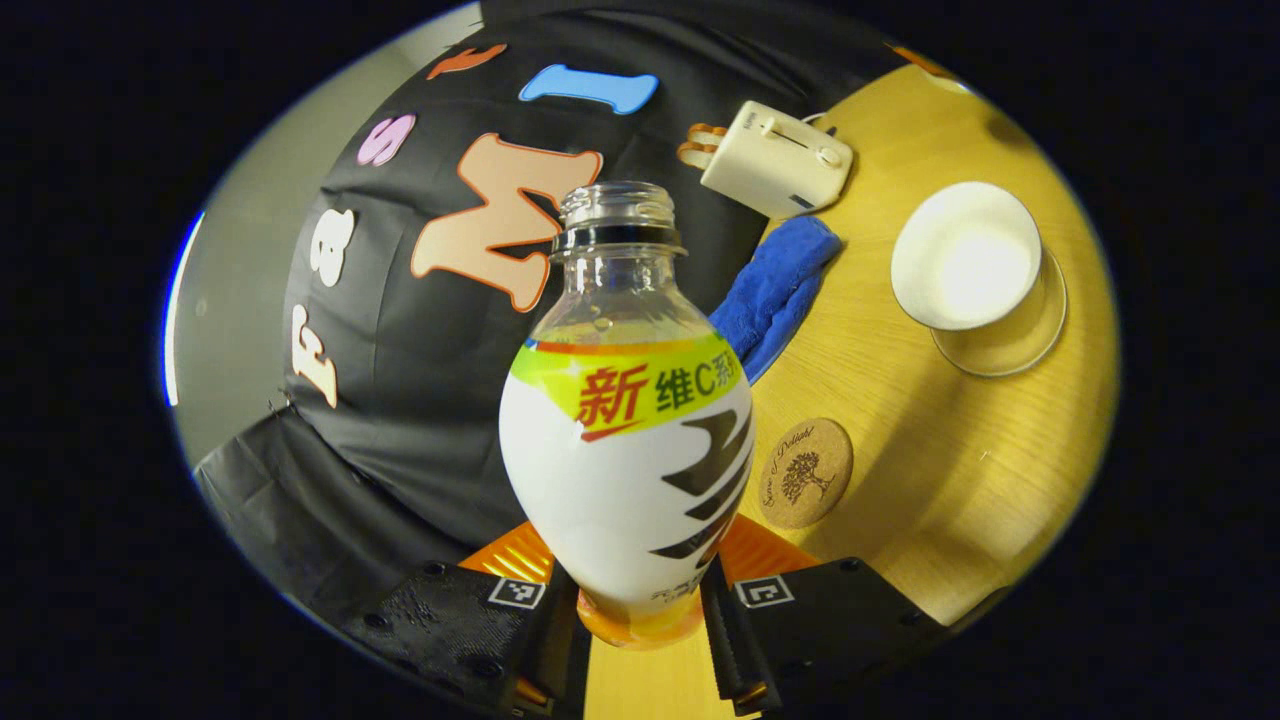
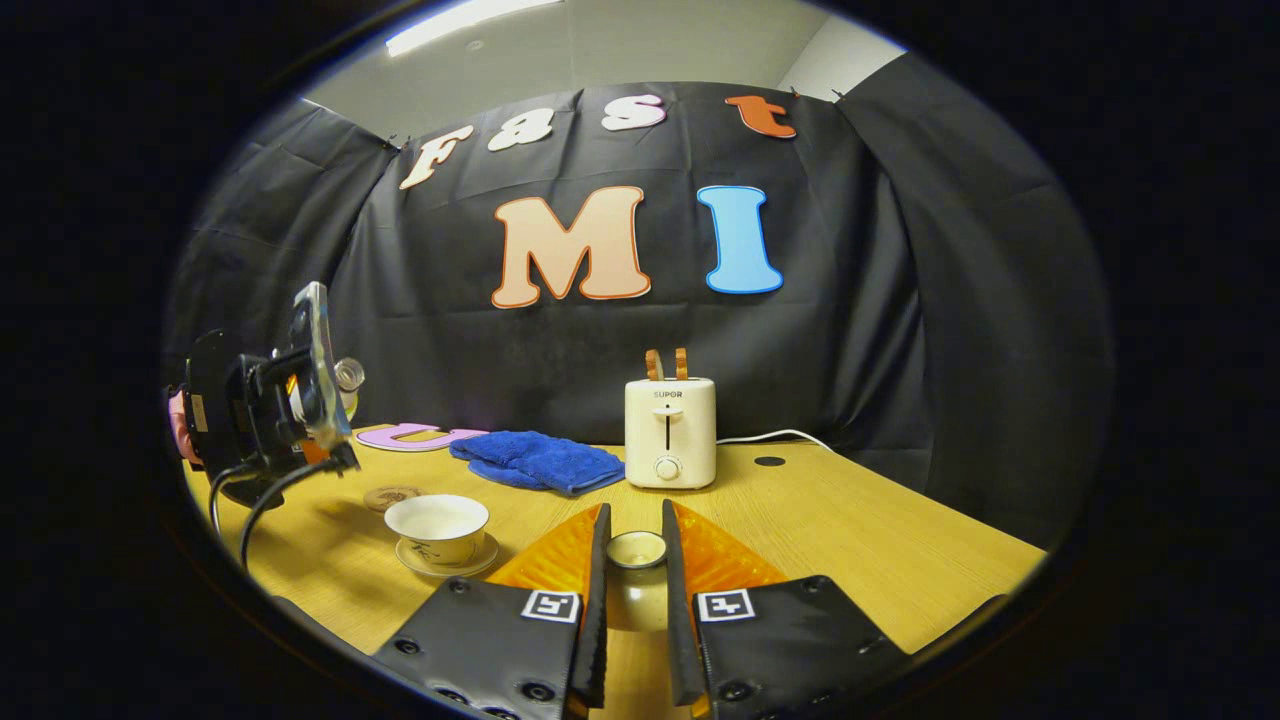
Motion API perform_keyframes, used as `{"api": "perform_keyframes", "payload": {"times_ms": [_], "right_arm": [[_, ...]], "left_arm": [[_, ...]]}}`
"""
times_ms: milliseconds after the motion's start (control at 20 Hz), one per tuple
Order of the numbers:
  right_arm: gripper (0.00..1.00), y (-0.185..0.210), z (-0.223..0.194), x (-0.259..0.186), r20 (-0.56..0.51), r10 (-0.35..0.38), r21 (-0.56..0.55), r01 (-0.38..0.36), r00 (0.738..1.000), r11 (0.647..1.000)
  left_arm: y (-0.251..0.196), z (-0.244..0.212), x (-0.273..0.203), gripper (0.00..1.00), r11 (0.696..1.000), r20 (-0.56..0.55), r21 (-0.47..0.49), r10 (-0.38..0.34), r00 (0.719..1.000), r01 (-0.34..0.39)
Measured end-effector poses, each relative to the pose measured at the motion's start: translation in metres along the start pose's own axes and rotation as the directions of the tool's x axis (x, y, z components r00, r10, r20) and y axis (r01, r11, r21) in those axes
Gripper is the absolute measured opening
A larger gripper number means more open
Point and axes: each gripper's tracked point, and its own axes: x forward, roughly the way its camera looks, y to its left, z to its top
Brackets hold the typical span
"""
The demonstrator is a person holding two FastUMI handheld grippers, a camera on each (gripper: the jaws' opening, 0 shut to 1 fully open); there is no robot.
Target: Open the teacup lid with one hand, grasp the water bottle and pour water into the teacup with the other hand; after pouring, place the water bottle on the coaster and then close the teacup lid.
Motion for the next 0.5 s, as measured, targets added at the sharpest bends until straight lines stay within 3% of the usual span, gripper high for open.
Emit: {"api": "perform_keyframes", "payload": {"times_ms": [200,500], "right_arm": [[0.29,0.0,0.0,0.0,0.0,-0.002,0.0,0.002,1.0,1.0],[0.27,0.0,0.0,0.0,0.0,-0.004,0.0,0.004,1.0,1.0]], "left_arm": [[0.01,0.005,0.002,0.54,0.978,0.024,0.205,0.037,0.999,-0.041],[0.015,0.012,0.005,0.54,0.932,0.035,0.36,0.038,0.999,-0.048]]}}
